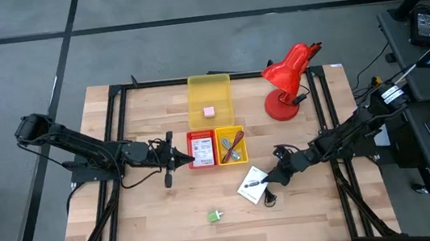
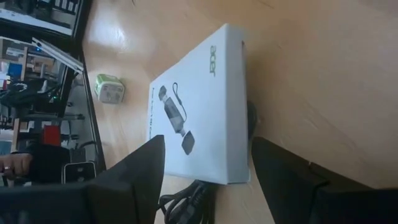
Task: Pick and place items into bin
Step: Put the card reader box into the red bin
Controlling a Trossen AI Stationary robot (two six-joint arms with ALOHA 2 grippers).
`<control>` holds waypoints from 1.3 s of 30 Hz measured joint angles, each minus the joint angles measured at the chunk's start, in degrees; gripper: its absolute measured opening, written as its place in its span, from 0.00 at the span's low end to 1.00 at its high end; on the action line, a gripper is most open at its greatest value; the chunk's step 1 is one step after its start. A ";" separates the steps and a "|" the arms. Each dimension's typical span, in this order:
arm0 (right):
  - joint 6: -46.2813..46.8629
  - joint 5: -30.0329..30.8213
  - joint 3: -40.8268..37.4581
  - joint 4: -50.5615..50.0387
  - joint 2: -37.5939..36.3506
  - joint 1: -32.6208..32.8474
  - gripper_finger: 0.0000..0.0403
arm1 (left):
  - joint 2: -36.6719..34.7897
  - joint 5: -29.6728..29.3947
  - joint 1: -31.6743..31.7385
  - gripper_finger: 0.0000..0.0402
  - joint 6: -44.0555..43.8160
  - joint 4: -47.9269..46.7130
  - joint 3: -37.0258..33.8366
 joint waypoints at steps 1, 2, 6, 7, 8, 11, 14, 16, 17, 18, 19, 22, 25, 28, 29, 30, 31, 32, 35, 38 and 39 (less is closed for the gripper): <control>-0.04 0.07 0.15 -0.02 0.22 0.00 0.55 | 0.00 0.01 0.01 0.00 0.00 0.00 0.00; -0.06 0.01 0.37 -0.04 0.49 0.00 0.55 | 0.00 -0.01 0.01 0.00 0.00 0.00 0.00; -0.46 -2.10 1.83 -0.03 2.13 0.00 0.55 | 0.00 -0.01 0.01 0.01 0.00 0.00 0.00; -0.56 -2.48 2.15 -0.07 2.51 0.00 0.55 | 0.00 -0.02 0.02 0.01 0.00 0.00 0.00; -0.62 -2.65 2.43 -0.07 2.91 0.00 0.55 | 0.00 0.00 0.02 0.01 0.00 0.00 0.00; -1.40 -2.86 2.67 -0.17 3.36 0.00 0.55 | 0.00 0.01 0.00 0.01 0.00 0.00 0.00; -0.63 -2.58 2.71 -1.50 3.38 0.00 0.53 | 0.00 0.00 0.01 0.00 0.00 0.00 0.00; -0.35 -2.43 2.72 -2.04 3.41 0.00 0.49 | 0.00 0.01 0.02 0.00 0.00 0.00 0.00; -0.38 -2.42 2.71 -2.10 3.41 0.00 0.47 | 0.00 0.01 0.02 0.00 0.00 0.00 0.00; -0.36 -2.41 2.71 -2.13 3.41 -0.01 0.43 | 0.00 0.01 0.01 0.01 0.00 -0.01 0.00; -0.37 -2.40 2.71 -2.15 3.41 -0.02 0.40 | 0.00 0.00 0.02 0.01 0.00 -0.02 0.00; -0.36 -2.40 2.71 -2.38 3.41 -0.02 0.27 | 0.00 0.01 0.00 0.01 0.00 -0.02 0.00; -0.35 -2.40 2.67 -2.43 3.41 -0.02 0.13 | 0.00 0.01 0.00 0.01 0.00 0.00 0.00; -0.45 -2.43 2.62 -2.43 3.41 -0.02 0.06 | 0.00 0.01 0.01 0.00 -0.16 -0.01 0.00; -0.49 -2.43 2.62 -2.46 3.41 -0.02 0.06 | 0.00 0.01 0.00 0.00 -0.15 -0.02 0.00; -0.51 -2.43 2.62 -2.47 3.41 -0.02 0.06 | 0.00 0.01 0.00 0.00 -0.15 -0.02 0.00; -0.53 -2.43 2.62 -2.49 3.41 -0.02 0.06 | 0.00 0.01 0.00 0.01 -0.13 -0.02 0.00; -0.56 -2.43 2.62 -2.46 3.41 -0.02 0.06 | 0.00 0.01 0.00 0.01 -0.13 0.00 0.00; -1.13 -2.43 2.58 -1.36 3.47 -0.02 0.07 | 0.00 0.01 0.00 0.01 -0.11 -0.02 0.00; -2.22 -2.43 2.47 -0.10 3.52 -0.02 0.06 | 0.00 0.01 0.00 0.00 -0.09 0.00 0.00; -2.98 -2.43 2.49 0.33 3.53 -0.02 0.06 | 0.00 0.01 0.00 0.00 -0.07 0.00 0.00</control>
